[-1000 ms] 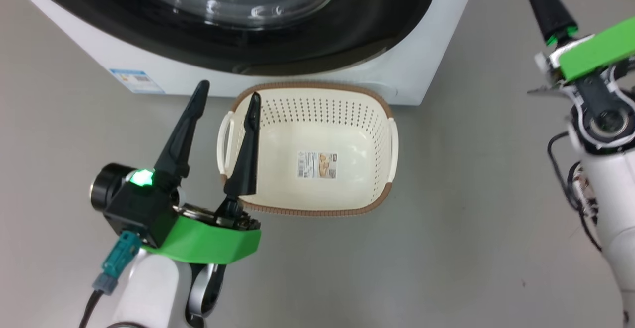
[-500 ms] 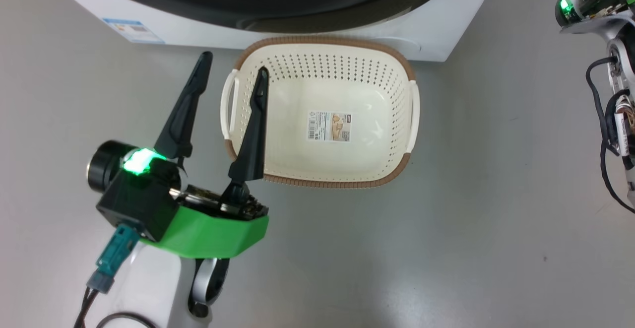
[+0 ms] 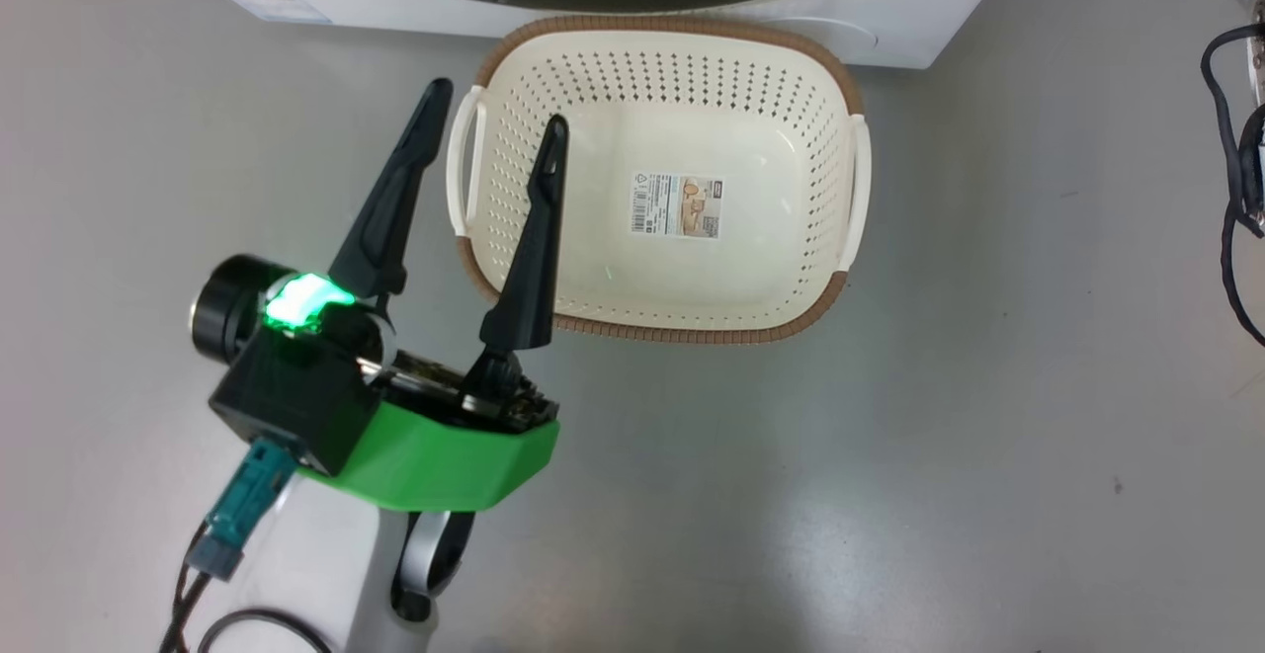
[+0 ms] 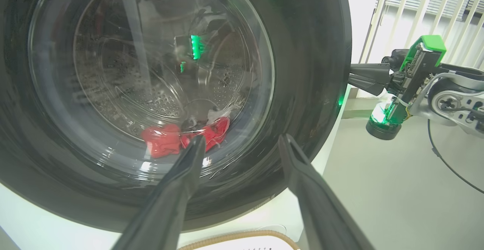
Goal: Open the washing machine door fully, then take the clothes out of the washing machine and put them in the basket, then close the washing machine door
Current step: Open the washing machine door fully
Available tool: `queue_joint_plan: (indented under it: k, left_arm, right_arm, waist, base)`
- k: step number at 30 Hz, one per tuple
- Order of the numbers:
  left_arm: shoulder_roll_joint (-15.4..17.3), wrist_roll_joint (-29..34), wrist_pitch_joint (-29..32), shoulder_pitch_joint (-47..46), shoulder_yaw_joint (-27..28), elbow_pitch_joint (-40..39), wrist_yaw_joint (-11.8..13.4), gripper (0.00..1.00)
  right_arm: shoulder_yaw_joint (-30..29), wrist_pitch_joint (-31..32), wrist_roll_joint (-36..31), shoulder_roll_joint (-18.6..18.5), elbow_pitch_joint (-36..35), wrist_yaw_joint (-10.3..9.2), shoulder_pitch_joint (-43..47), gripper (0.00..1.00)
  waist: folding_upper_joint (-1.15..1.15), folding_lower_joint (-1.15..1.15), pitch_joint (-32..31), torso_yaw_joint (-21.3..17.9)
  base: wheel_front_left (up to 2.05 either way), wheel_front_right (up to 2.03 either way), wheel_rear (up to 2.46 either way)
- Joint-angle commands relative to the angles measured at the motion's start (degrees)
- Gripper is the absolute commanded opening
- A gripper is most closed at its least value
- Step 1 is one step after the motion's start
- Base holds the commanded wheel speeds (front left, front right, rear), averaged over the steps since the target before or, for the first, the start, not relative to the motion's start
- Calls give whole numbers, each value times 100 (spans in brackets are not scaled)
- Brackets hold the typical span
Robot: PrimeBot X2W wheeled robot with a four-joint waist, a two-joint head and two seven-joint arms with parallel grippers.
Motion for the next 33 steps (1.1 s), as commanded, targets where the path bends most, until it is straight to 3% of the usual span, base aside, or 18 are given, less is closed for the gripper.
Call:
queue_joint_plan:
  k: [1, 21, 33]
  left_arm:
    - [111, 16, -26, -63, 126, -178, 29, 100]
    - [111, -125, -26, -50, 85, 40, 107, 100]
    - [111, -166, -26, 121, 135, 292, 120, 100]
  right_arm:
    - [9, 49, 16, 79, -126, -2, -103, 0]
    - [71, 1365, 274, 322, -107, -2, -85, 0]
    - [142, 1900, 218, 479, 56, -2, 403, 0]
  waist:
    - [0, 0, 48, 36]
    - [0, 0, 6, -74]
    - [0, 0, -461, -172]
  base:
    - [0, 0, 0]
    - [0, 0, 0]
    - [0, 0, 0]
